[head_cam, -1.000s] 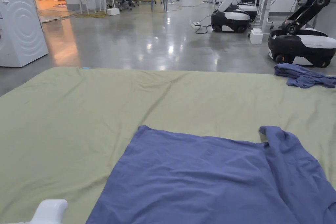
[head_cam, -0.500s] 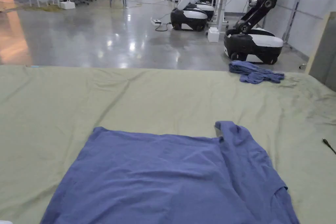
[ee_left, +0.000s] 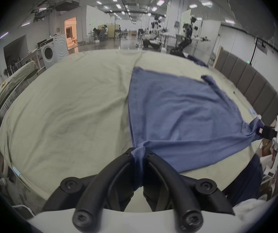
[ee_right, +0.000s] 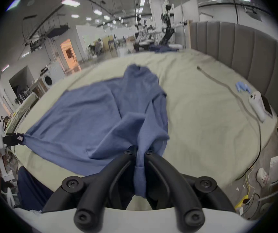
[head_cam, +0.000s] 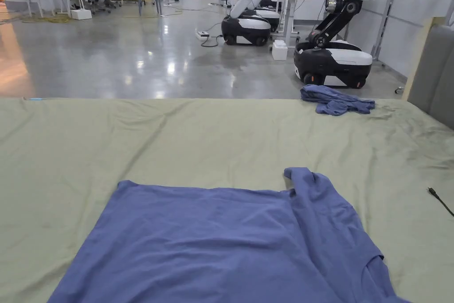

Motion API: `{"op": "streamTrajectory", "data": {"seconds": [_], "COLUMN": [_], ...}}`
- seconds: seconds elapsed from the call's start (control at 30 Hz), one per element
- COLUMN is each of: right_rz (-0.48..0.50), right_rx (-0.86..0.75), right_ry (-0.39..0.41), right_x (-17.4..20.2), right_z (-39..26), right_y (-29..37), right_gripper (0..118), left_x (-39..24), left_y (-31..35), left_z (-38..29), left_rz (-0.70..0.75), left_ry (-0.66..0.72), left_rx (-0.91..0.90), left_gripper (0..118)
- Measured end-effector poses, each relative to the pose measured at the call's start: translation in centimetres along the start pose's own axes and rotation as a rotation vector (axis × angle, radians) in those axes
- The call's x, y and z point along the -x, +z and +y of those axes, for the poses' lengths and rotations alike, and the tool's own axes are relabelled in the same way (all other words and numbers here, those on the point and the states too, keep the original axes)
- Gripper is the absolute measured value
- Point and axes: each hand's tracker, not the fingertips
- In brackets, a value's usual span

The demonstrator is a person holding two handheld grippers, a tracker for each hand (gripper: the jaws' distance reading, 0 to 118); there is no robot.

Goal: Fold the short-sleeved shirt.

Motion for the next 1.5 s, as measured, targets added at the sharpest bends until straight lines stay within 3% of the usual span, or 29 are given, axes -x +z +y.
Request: {"op": "streamTrajectory", "data": {"seconds": [0.13,0.27,0.43,0.6,0.8,0.83,0.87,0.9,0.93,0.97,1.0,1.07,1.13,1.17,1.2,1.23,1.27,1.3,1.33,1.43,1.5], "right_rz": [-0.028,-0.035,-0.069,-0.087,-0.063,-0.058,-0.060,-0.084,-0.084,-0.076,-0.061,-0.039,-0.016,-0.001,0.026,0.049,0.039,0.035,0.016,0.052,0.060], "right_rx": [-0.151,-0.182,-0.086,0.062,0.027,0.021,0.014,-0.020,-0.071,-0.120,-0.179,-0.277,-0.363,-0.384,-0.387,-0.393,-0.391,-0.388,-0.393,-0.343,-0.334], "right_ry": [0.092,0.108,0.115,0.147,0.110,0.101,0.089,0.093,0.112,0.117,0.104,0.072,0.057,0.050,0.053,0.053,0.049,0.047,0.045,0.046,0.051], "right_x": [2.3,2.1,0.3,-1.1,-1.6,-0.7,-0.6,-0.4,-0.3,-0.2,0.0,0.4,1.4,1.8,2.0,2.4,2.8,3.2,3.5,4.2,4.5], "right_z": [4.5,7.7,7.8,5.7,7.5,7.9,8.3,8.7,9.0,9.3,9.4,9.5,9.1,8.8,8.5,8.0,7.6,7.2,6.7,6.0,5.3], "right_y": [1.1,-2.7,-11.3,-18.2,-16.3,-14.4,-13.4,-12.1,-10.7,-9.4,-7.7,-5.0,-2.6,-1.9,-1.4,-1.1,-0.8,-0.7,-0.7,-0.5,-0.5], "right_gripper": [7,7,7,7,7,18,40,75,110,118,117,117,112,103,82,38,10,8,7,7,7], "left_x": [-0.6,-1.3,-0.4,0.0,0.1,0.1,0.0,-0.2,-0.6,-0.9,-1.1,-1.7,-1.6,-2.2,-2.7,-2.7,-2.8,-2.8,-2.3,-1.3,-0.4], "left_y": [0.5,-3.3,-13.6,-19.7,-19.3,-18.4,-17.1,-15.6,-13.8,-12.1,-10.5,-7.3,-5.9,-4.7,-3.7,-3.0,-2.5,-1.9,-1.8,-1.3,-1.7], "left_z": [4.0,8.2,9.9,9.3,9.2,9.3,9.5,9.6,9.6,9.5,9.3,8.3,6.4,6.4,6.7,6.2,5.6,5.0,5.0,4.0,4.2], "left_rz": [-0.010,0.021,0.063,0.108,0.099,0.084,0.077,0.080,0.087,0.089,0.073,0.006,0.059,0.058,0.042,0.012,-0.007,-0.001,0.004,0.037,0.016], "left_ry": [0.056,0.055,0.050,0.029,0.015,0.024,0.026,0.014,-0.004,-0.015,-0.029,-0.043,-0.049,-0.032,-0.009,0.020,0.041,0.033,0.036,0.053,0.078], "left_rx": [-0.138,-0.174,-0.041,0.043,0.028,-0.021,-0.056,-0.113,-0.175,-0.229,-0.268,-0.416,-0.440,-0.453,-0.454,-0.450,-0.442,-0.435,-0.432,-0.409,-0.289], "left_gripper": [7,7,6,5,5,5,10,25,74,110,118,118,118,118,118,110,82,35,0,0,0]}}
